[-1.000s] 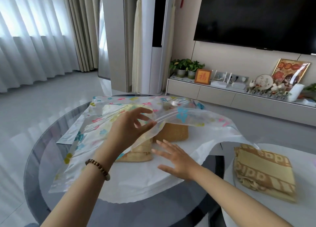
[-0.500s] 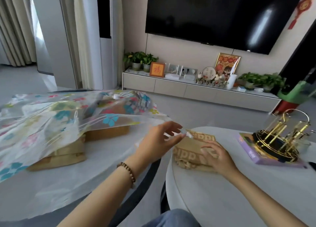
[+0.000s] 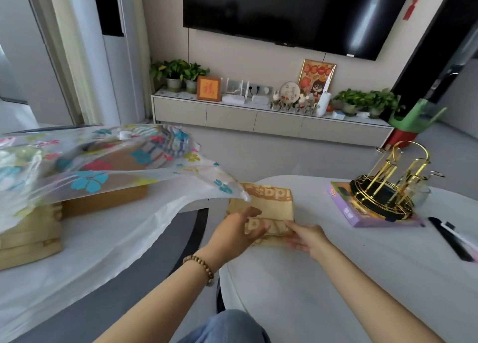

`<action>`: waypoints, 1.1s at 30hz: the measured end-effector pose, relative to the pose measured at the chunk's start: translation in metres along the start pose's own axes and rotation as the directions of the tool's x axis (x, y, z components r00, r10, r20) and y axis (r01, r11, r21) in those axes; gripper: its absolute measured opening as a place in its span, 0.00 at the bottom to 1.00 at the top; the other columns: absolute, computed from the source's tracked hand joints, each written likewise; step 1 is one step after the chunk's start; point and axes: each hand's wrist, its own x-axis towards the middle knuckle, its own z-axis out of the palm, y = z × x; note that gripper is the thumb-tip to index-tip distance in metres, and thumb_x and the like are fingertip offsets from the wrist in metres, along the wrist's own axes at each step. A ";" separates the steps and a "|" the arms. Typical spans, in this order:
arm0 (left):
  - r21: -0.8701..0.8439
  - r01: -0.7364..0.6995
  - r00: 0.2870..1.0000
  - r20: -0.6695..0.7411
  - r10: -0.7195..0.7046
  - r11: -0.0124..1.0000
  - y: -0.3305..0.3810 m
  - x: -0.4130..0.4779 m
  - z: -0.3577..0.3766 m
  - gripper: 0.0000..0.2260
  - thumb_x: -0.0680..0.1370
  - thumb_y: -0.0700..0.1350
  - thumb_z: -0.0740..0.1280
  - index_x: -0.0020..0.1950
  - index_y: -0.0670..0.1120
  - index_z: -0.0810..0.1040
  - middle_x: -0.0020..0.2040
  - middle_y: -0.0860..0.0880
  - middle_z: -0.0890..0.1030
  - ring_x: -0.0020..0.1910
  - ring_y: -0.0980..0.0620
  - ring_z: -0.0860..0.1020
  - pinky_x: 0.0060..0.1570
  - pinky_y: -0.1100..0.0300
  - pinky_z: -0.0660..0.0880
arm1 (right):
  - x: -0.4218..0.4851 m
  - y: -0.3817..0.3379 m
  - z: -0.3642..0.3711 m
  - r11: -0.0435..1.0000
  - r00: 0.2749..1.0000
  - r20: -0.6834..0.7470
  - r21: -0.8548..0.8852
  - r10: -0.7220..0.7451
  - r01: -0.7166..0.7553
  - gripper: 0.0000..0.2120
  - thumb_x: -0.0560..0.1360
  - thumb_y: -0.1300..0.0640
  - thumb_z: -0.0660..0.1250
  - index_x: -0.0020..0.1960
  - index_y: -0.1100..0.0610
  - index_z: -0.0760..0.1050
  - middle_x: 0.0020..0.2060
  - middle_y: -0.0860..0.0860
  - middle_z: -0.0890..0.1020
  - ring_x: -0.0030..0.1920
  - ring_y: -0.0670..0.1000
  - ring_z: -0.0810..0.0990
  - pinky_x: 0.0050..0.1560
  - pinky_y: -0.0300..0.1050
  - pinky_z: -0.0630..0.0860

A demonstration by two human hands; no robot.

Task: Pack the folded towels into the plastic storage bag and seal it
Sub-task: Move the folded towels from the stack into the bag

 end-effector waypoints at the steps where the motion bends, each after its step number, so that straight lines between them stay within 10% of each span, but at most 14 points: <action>1: 0.000 0.003 1.000 0.000 -0.003 1.000 0.001 -0.001 0.001 0.21 0.75 0.57 0.66 0.64 0.49 0.72 0.61 0.51 0.78 0.55 0.51 0.76 0.49 0.61 0.71 | 0.000 -0.002 0.001 0.999 1.000 -0.006 0.032 -0.016 0.016 0.15 0.70 0.61 0.74 0.51 0.68 0.74 0.39 0.61 0.82 0.26 0.52 0.82 0.25 0.40 0.78; 9: 0.117 -0.166 0.978 -0.104 0.179 0.979 0.021 -0.004 -0.003 0.32 0.70 0.53 0.73 0.71 0.50 0.65 0.65 0.50 0.74 0.62 0.50 0.71 0.60 0.57 0.70 | -0.058 -0.048 0.007 0.888 0.932 0.000 0.303 -0.363 0.346 0.17 0.69 0.61 0.75 0.48 0.56 0.67 0.35 0.56 0.82 0.25 0.47 0.81 0.27 0.35 0.77; 15: -0.113 -0.214 0.946 -0.270 0.178 0.970 0.059 -0.027 -0.048 0.12 0.76 0.47 0.67 0.59 0.52 0.76 0.47 0.52 0.84 0.46 0.53 0.80 0.48 0.55 0.76 | -0.142 -0.072 0.013 0.699 0.696 0.114 0.244 -0.709 0.672 0.19 0.63 0.46 0.73 0.48 0.53 0.70 0.35 0.51 0.86 0.37 0.47 0.84 0.39 0.36 0.79; 18: -0.251 -0.245 0.948 -0.264 0.177 0.936 0.070 -0.051 -0.093 0.04 0.77 0.47 0.66 0.51 0.52 0.77 0.41 0.54 0.81 0.42 0.57 0.79 0.43 0.61 0.74 | -0.160 -0.072 0.017 0.623 0.614 0.109 0.148 -0.782 0.768 0.24 0.64 0.48 0.71 0.57 0.50 0.68 0.53 0.48 0.83 0.56 0.44 0.79 0.59 0.40 0.72; 22: -0.346 -0.255 0.945 -0.285 0.158 0.903 0.082 -0.090 -0.155 0.10 0.76 0.52 0.65 0.46 0.46 0.78 0.39 0.44 0.81 0.38 0.47 0.80 0.38 0.55 0.76 | -0.183 -0.059 0.050 0.874 0.738 0.474 0.334 -0.480 0.354 0.41 0.55 0.37 0.77 0.64 0.49 0.70 0.61 0.52 0.80 0.57 0.46 0.81 0.52 0.43 0.79; 25: -0.287 -0.211 0.910 -0.407 0.081 0.934 0.080 -0.115 -0.189 0.12 0.73 0.57 0.65 0.42 0.49 0.77 0.34 0.53 0.80 0.34 0.52 0.79 0.36 0.58 0.76 | -0.203 -0.051 0.089 0.917 0.611 0.729 0.398 -0.310 -0.009 0.39 0.50 0.39 0.81 0.57 0.55 0.79 0.54 0.56 0.84 0.54 0.53 0.84 0.45 0.46 0.82; 33: -0.029 -0.110 0.846 -0.527 0.078 0.994 0.024 -0.174 -0.255 0.23 0.72 0.65 0.58 0.61 0.55 0.71 0.54 0.55 0.79 0.51 0.58 0.77 0.49 0.63 0.74 | -0.227 -0.047 0.163 0.964 0.571 0.785 0.261 -0.240 0.046 0.24 0.63 0.40 0.73 0.52 0.55 0.82 0.49 0.55 0.86 0.49 0.52 0.85 0.41 0.42 0.81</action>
